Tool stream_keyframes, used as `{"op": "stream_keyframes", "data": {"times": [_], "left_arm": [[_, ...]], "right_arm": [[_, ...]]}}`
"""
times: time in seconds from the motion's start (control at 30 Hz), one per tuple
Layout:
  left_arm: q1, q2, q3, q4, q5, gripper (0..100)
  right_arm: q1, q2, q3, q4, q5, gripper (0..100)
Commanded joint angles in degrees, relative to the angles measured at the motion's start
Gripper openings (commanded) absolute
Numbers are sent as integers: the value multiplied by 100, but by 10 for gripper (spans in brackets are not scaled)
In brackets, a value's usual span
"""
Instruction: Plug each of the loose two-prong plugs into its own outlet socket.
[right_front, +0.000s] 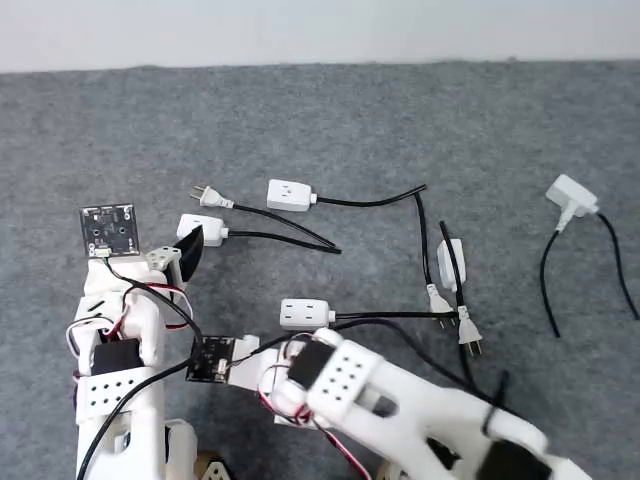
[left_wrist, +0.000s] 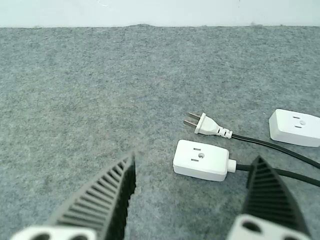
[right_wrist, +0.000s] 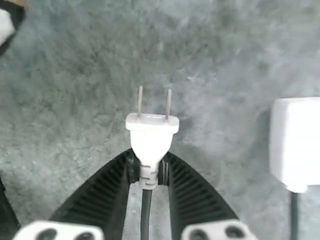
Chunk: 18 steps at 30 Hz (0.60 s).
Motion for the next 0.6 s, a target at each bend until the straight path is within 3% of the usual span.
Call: {"op": "stream_keyframes", "data": {"times": [0.0,0.2,0.37,0.57], "left_arm": [[-26,-149,-163,-176,62,350],[-9,-141,-163,-176,62,350],[53,-141,-163,-141,35,350],[818,-158,-207,237,-299,350]], "right_arm": [[145,-813,-246,321,-35,9],[901,-1385,-273,576,378,9],[1033,-1516,-659,681,466,9],[1182,-1508,-1714,1138,475,9]]}}
